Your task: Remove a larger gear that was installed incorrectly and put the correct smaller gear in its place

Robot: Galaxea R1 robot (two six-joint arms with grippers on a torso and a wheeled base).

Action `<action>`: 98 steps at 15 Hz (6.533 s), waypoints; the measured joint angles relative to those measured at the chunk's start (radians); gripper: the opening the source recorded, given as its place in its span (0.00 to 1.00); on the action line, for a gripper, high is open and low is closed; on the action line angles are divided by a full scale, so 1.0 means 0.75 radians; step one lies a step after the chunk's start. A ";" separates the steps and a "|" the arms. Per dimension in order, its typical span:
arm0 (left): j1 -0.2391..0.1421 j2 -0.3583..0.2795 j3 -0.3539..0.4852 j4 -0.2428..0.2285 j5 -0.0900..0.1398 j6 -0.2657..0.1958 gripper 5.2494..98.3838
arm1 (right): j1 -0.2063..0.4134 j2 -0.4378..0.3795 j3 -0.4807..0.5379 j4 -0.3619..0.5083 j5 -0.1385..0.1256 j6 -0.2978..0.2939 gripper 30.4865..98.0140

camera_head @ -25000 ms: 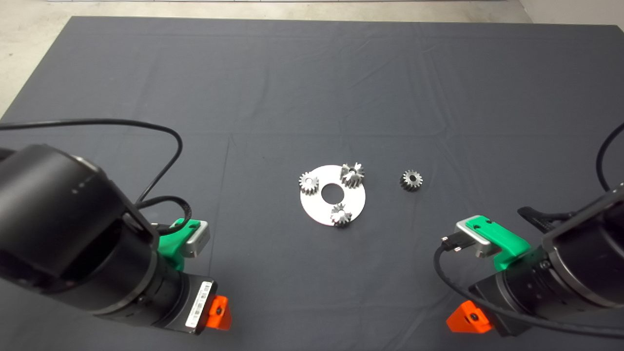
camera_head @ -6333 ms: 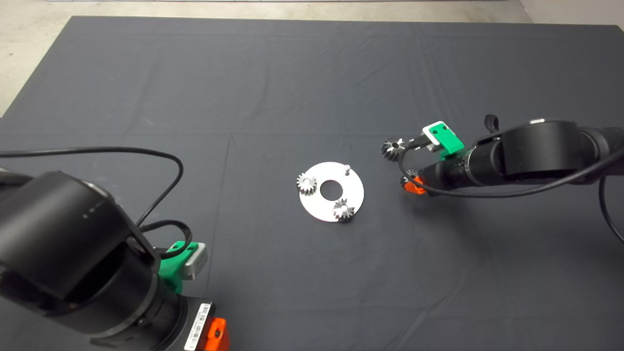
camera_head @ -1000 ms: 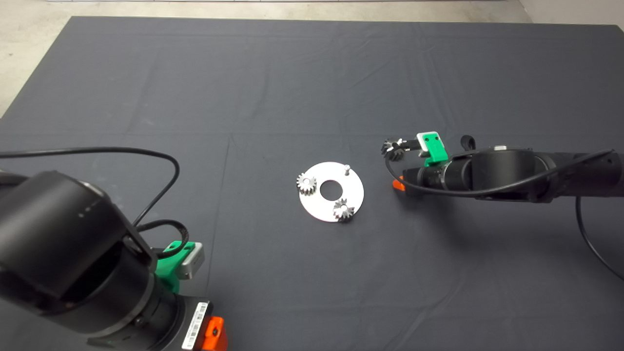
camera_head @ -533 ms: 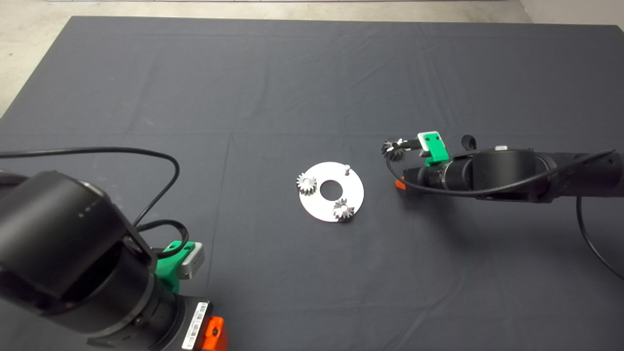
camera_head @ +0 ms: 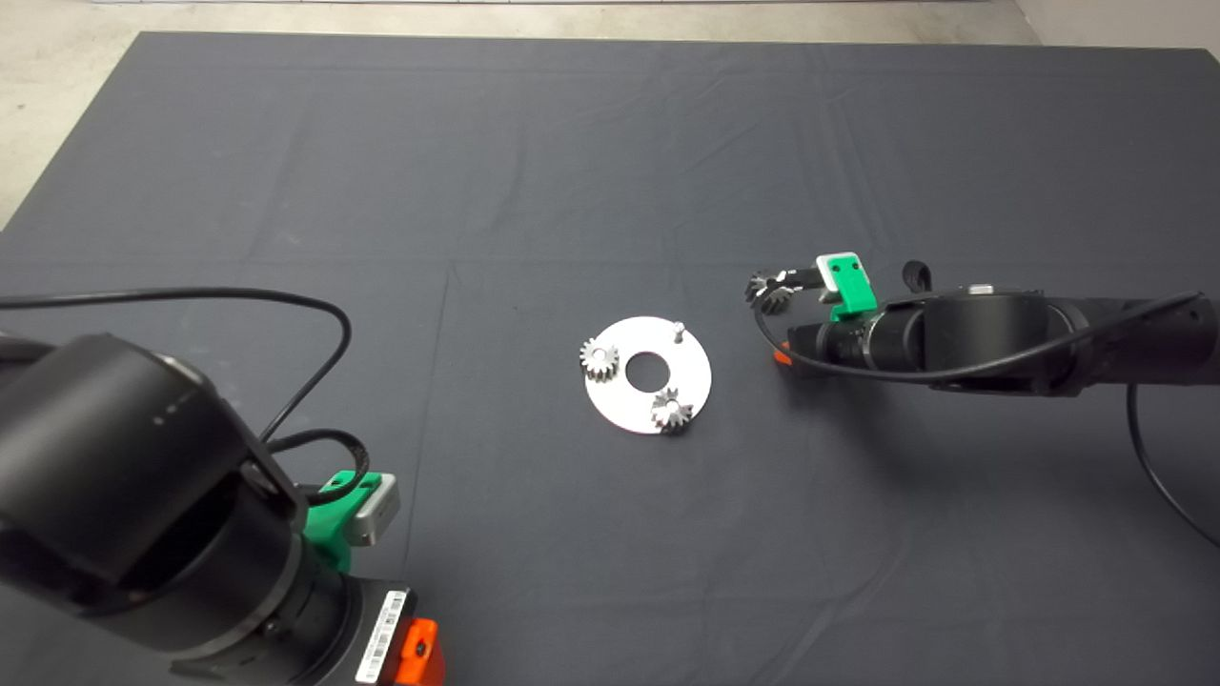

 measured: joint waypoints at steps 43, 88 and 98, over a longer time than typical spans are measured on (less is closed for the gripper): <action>0.000 -0.001 0.000 0.000 0.000 0.000 0.99 | -0.008 -0.045 0.031 -0.001 0.008 0.036 0.31; 0.000 0.000 0.000 0.000 0.000 0.000 0.99 | 0.076 -0.096 0.035 0.213 0.162 -0.121 0.11; 0.001 -0.001 0.000 0.000 0.001 0.000 0.99 | 0.251 0.090 0.080 0.436 0.050 -0.278 0.12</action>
